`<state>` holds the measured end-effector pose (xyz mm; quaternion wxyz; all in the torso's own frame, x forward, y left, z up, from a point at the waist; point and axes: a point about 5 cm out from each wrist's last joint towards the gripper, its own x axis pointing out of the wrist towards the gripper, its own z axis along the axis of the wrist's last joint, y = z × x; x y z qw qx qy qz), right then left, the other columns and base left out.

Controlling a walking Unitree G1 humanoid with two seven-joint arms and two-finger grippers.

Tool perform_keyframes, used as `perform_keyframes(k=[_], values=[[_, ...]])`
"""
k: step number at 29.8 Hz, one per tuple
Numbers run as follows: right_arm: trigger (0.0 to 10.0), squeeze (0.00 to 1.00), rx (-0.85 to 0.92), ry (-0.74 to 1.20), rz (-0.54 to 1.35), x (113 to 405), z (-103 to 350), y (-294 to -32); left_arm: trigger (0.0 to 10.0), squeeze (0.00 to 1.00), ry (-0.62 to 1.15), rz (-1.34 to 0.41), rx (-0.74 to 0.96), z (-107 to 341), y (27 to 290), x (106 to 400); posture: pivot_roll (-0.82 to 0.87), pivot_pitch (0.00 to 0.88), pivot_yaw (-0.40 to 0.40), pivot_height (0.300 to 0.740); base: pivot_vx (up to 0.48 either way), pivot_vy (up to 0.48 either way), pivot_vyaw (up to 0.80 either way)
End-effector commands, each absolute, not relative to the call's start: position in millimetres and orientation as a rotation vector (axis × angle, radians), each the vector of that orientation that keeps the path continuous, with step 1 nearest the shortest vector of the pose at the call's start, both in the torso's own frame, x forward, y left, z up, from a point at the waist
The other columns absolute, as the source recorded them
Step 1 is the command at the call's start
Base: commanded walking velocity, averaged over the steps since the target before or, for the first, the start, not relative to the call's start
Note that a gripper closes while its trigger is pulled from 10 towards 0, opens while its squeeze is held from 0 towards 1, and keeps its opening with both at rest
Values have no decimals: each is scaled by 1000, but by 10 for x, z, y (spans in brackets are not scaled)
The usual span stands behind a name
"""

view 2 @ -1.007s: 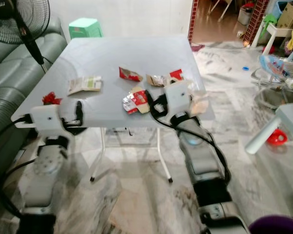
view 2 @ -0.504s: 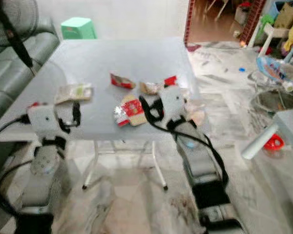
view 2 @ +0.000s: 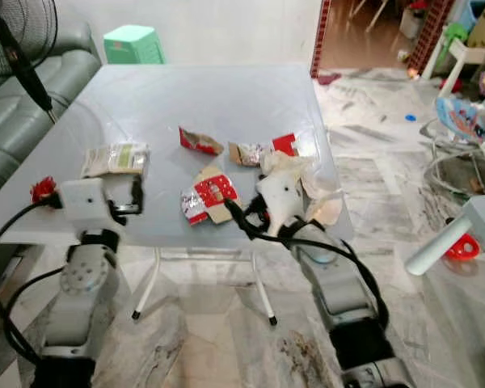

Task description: Picking trash to rubbish bin

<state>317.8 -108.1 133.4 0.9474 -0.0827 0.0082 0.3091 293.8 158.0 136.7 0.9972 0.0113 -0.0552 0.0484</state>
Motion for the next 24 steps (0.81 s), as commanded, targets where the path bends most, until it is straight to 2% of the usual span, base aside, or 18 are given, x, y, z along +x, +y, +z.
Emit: perform_keyframes(k=[1, 11, 17, 24], values=[[10000, 0, -153, 10, 690, 3136, 1355, -991, 10000, 0, -74, 112, 54, 1287, 1660, 2903, 17, 28, -6, 740, 0, 0, 0], [10000, 0, -186, 8, 721, 3109, 1263, -884, 10000, 0, -22, 121, 82, 1161, 1724, 2725, 68, 44, -9, 740, 0, 0, 0], [10000, 0, -160, -9, 693, 3130, 1281, -851, 10000, 0, -19, 115, 88, 1160, 1724, 2688, 75, 52, -6, 740, 0, 0, 800], [10000, 0, -165, -31, 606, 3192, 1309, -924, 10000, 0, -5, 121, 84, 1179, 1744, 2727, 72, 53, 4, 740, 0, 0, 0]])
